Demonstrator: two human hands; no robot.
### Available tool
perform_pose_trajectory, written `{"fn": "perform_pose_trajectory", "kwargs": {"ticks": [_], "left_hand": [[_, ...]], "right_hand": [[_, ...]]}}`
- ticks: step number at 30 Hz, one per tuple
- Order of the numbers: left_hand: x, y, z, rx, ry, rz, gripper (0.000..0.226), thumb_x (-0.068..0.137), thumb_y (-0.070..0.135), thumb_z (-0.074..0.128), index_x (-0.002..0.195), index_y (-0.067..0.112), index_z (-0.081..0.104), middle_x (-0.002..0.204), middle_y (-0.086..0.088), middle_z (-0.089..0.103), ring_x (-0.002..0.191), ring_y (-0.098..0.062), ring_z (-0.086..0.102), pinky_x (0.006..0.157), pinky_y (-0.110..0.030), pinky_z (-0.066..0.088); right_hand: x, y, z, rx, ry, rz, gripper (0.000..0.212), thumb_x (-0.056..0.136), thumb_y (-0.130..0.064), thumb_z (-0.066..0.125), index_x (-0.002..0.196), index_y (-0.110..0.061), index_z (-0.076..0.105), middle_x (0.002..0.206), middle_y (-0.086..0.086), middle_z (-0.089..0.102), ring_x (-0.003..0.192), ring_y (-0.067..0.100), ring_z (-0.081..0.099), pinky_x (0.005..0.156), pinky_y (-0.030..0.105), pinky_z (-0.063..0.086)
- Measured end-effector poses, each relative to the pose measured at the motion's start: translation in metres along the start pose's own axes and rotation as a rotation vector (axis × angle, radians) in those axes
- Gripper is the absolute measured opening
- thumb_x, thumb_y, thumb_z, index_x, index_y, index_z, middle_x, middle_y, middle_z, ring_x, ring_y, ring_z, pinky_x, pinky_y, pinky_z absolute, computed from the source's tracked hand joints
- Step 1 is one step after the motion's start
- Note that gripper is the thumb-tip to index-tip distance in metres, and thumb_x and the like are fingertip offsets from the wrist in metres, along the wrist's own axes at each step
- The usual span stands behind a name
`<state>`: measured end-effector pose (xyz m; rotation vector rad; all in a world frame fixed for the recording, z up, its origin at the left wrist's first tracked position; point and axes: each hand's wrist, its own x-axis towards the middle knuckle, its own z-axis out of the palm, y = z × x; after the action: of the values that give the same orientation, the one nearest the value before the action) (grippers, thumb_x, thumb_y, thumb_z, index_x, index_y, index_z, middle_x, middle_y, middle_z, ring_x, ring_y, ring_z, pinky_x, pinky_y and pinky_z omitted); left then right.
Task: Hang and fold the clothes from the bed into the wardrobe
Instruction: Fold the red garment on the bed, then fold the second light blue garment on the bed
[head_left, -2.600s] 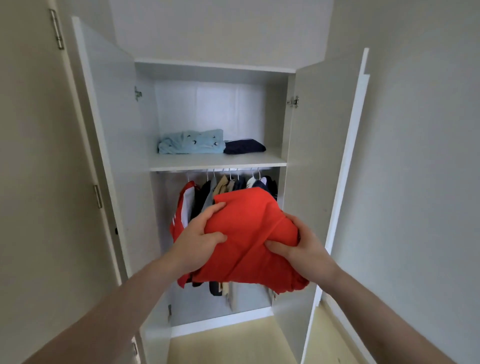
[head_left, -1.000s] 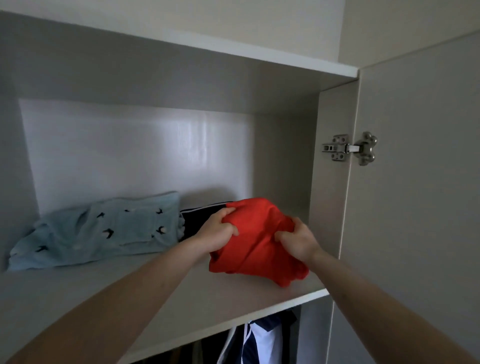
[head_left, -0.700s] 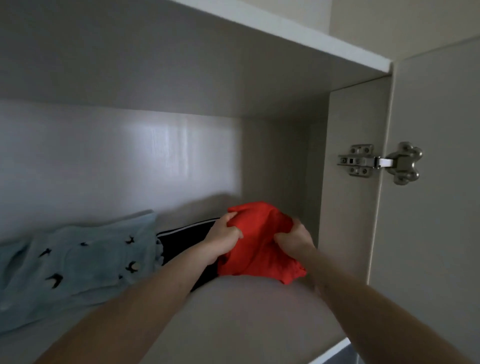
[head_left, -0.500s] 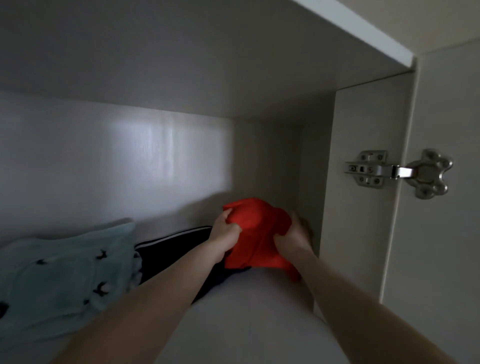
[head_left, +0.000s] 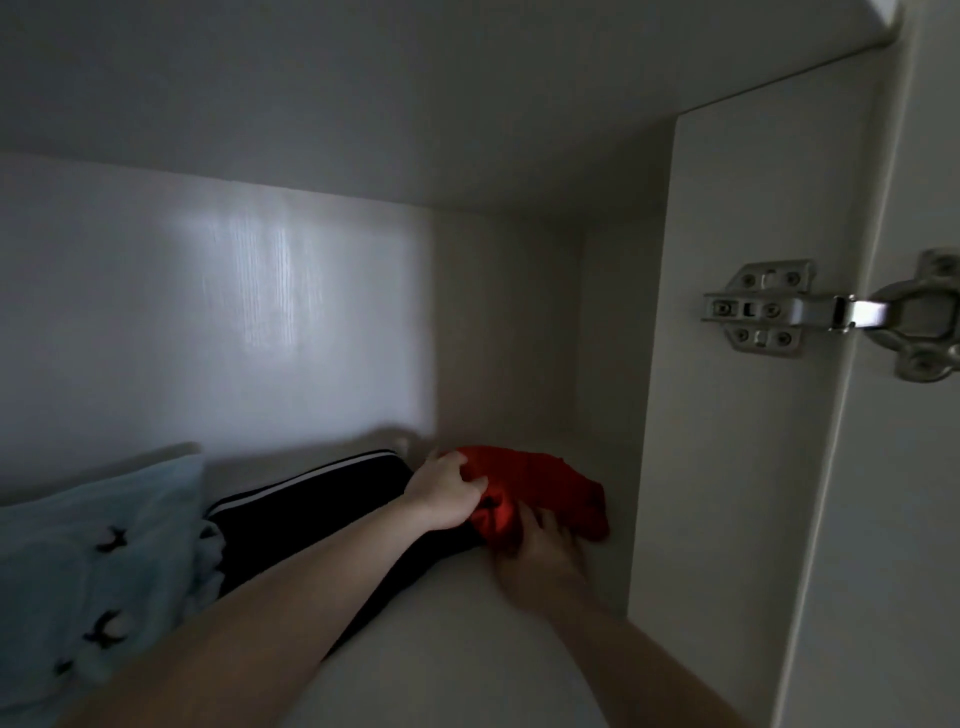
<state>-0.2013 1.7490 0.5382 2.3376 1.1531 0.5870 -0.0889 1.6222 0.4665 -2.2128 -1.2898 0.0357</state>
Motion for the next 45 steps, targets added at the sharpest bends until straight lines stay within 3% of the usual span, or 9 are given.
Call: {"fn": "perform_pose_trajectory", "kwargs": {"ticks": [3,9,14,19,25,28,33,42,45], "left_hand": [[-0.028,-0.003,-0.004,0.235,0.059,0.200,0.047,0.095,0.044,0.059,0.140,0.028,0.057,0.150,0.001,0.049,0.139,-0.025,0.046,0.116,-0.036,0.036],[-0.050,-0.011,0.003,0.544,-0.151,0.330,0.050,0.105,0.038,0.039,0.154,0.037,0.038,0.166,0.012,0.027,0.149,-0.021,0.030,0.122,-0.042,0.016],[-0.058,-0.005,0.008,0.666,-0.197,0.313,0.060,0.098,0.032,0.041,0.157,0.032,0.032,0.167,0.008,0.027,0.149,-0.023,0.026,0.123,-0.048,0.010],[-0.109,0.018,-0.005,0.625,-0.176,0.327,0.070,0.086,0.033,0.047,0.155,0.032,0.038,0.163,0.008,0.032,0.148,-0.019,0.029,0.121,-0.037,0.016],[-0.251,0.051,-0.005,0.504,0.091,0.753,0.059,0.079,0.026,0.046,0.137,0.023,0.060,0.143,0.003,0.054,0.129,-0.021,0.049,0.111,-0.034,0.027],[-0.331,0.086,0.012,0.399,0.092,0.827,0.051,0.083,0.023,0.054,0.134,0.023,0.060,0.139,0.007,0.054,0.126,-0.017,0.048,0.109,-0.030,0.027],[-0.463,0.162,0.071,0.187,-0.071,0.909,0.045,0.095,0.021,0.057,0.139,0.028,0.054,0.141,0.015,0.049,0.131,-0.010,0.046,0.110,-0.022,0.026],[-0.679,0.326,0.235,-0.248,-0.415,1.055,0.043,0.097,0.021,0.054,0.138,0.034,0.055,0.143,0.026,0.046,0.135,0.006,0.040,0.109,-0.029,0.041],[-0.750,0.382,0.280,-0.274,-0.586,1.172,0.043,0.101,0.022,0.055,0.141,0.040,0.051,0.143,0.035,0.038,0.134,0.015,0.030,0.110,-0.019,0.033]], "right_hand": [[0.017,-0.003,0.005,-0.042,-0.044,0.011,0.078,0.087,-0.055,0.048,0.159,-0.037,0.026,0.162,0.002,0.032,0.151,0.028,0.030,0.122,0.043,0.023],[0.043,-0.013,0.011,-0.163,-0.207,0.078,0.087,0.095,-0.060,0.048,0.164,-0.033,0.003,0.172,0.000,0.010,0.157,0.028,0.013,0.122,0.061,0.006],[0.005,-0.004,0.004,-0.100,-0.168,-0.003,0.077,0.103,-0.048,0.041,0.165,-0.023,0.002,0.172,0.008,0.007,0.157,0.032,0.014,0.126,0.054,0.006],[-0.077,-0.002,-0.027,-0.077,-0.167,-0.050,0.074,0.104,-0.039,0.044,0.164,-0.017,0.008,0.170,0.012,0.012,0.154,0.034,0.021,0.127,0.045,0.011],[-0.227,0.023,-0.090,0.132,-0.126,-0.185,0.059,0.092,-0.027,0.060,0.149,-0.022,0.047,0.155,0.001,0.039,0.137,0.024,0.047,0.115,0.032,0.038],[-0.327,0.057,-0.134,0.200,-0.057,-0.176,0.048,0.093,-0.028,0.064,0.141,-0.031,0.055,0.148,-0.014,0.045,0.127,0.012,0.055,0.105,0.033,0.048],[-0.506,0.147,-0.208,0.178,0.054,0.003,0.040,0.094,-0.032,0.067,0.133,-0.038,0.058,0.136,-0.029,0.049,0.112,-0.001,0.058,0.092,0.022,0.050],[-0.817,0.271,-0.318,0.166,0.319,0.622,0.037,0.098,-0.039,0.063,0.132,-0.049,0.053,0.133,-0.037,0.044,0.119,-0.013,0.049,0.100,0.021,0.047],[-0.908,0.288,-0.347,0.140,0.450,0.778,0.039,0.097,-0.040,0.064,0.132,-0.049,0.052,0.134,-0.036,0.044,0.120,-0.011,0.049,0.100,0.023,0.047]]}}
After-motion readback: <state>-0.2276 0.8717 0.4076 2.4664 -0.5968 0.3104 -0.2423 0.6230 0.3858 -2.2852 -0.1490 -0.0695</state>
